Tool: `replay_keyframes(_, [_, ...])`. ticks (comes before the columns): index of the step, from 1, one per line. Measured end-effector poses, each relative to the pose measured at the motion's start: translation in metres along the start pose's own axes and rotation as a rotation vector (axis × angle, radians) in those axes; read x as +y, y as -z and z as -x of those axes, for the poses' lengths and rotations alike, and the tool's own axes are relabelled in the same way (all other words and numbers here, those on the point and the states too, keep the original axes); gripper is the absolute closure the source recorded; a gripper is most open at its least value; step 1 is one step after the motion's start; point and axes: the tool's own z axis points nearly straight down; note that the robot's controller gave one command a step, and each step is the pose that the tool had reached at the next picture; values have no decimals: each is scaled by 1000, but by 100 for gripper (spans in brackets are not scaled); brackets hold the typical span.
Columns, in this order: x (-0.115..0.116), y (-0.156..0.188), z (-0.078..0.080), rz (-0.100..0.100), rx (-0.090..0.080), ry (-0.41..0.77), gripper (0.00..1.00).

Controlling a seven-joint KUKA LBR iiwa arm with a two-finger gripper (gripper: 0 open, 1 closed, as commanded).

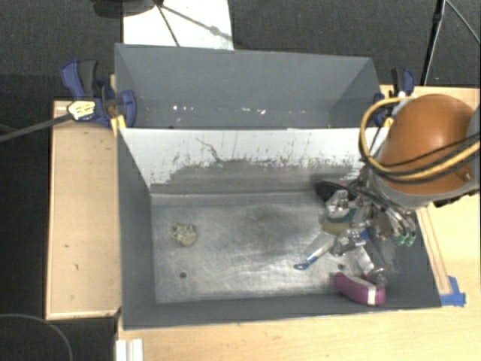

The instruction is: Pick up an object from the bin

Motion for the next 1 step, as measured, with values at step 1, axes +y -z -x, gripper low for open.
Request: replay_keyframes(1, [5,106,-2,0,-2,3,100])
